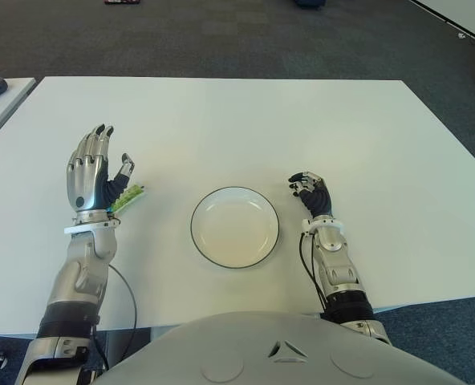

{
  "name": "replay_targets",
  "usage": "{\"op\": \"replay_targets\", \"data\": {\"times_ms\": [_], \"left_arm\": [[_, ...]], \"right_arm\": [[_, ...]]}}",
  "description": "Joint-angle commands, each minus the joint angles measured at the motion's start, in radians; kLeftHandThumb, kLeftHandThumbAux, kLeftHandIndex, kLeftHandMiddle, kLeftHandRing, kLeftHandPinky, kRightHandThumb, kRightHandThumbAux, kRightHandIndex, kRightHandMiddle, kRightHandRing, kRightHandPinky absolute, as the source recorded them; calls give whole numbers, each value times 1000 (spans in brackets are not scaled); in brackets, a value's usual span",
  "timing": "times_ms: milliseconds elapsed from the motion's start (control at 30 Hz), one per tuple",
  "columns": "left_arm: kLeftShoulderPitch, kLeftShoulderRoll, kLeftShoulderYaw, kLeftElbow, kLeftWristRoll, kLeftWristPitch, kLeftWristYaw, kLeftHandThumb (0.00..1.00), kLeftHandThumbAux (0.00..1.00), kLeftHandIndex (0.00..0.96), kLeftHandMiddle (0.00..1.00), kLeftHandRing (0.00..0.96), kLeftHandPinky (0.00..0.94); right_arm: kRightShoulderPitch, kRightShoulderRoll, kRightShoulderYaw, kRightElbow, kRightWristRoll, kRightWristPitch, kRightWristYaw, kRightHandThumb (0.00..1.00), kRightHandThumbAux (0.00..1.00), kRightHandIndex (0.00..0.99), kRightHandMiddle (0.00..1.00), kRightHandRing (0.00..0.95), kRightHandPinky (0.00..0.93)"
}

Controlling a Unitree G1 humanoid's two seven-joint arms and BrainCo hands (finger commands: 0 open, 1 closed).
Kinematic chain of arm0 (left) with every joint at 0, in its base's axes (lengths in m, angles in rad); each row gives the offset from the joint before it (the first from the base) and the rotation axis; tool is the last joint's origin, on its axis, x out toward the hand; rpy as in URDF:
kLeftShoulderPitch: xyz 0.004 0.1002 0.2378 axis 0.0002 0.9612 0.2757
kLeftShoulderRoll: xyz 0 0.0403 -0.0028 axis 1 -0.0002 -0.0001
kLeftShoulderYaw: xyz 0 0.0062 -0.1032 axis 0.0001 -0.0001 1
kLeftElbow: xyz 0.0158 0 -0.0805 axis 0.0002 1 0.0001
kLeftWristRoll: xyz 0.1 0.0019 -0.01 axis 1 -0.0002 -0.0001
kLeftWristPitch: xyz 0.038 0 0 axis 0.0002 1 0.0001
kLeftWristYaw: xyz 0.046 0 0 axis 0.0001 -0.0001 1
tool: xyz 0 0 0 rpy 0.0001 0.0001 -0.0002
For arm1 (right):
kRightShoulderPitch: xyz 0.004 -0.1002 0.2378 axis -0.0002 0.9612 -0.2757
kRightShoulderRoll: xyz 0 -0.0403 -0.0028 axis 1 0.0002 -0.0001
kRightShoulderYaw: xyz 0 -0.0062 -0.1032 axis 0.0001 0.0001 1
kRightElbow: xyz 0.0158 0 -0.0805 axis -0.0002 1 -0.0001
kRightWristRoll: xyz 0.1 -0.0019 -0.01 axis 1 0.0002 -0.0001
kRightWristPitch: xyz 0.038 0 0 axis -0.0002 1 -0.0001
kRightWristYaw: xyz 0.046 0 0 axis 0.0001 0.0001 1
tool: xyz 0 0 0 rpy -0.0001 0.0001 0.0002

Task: Put the toothpaste on the table into the plate.

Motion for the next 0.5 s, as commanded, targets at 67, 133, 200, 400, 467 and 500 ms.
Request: {"op": "replay_targets", "data": {"times_ms": [67,133,200,400,467,500], "left_arm": [[-69,27,-50,70,8,92,-105,585,195,4,21,34,88],[-88,40,-67,95,7,116,-141,573,192,2,10,20,82],[-90,52,-81,97,5,133,-170,560,192,0,4,8,48],[-101,83,-118,123,1,163,-217,537,190,0,0,0,6],[-100,93,-133,130,5,173,-236,529,188,0,0,0,3],[-100,97,-139,132,4,176,-243,525,185,0,0,0,2]], "right_arm": [[6,5,2,-1,-4,-8,-9,714,733,420,448,445,493],[8,6,2,-4,-8,-6,-13,713,733,420,452,452,509],[10,6,2,-8,-11,-2,-17,713,733,421,455,455,498],[14,5,5,-13,-18,7,-28,713,732,421,458,451,473],[15,5,5,-15,-19,10,-31,713,732,422,458,447,461],[16,5,5,-16,-20,12,-33,713,732,422,458,444,457]]}}
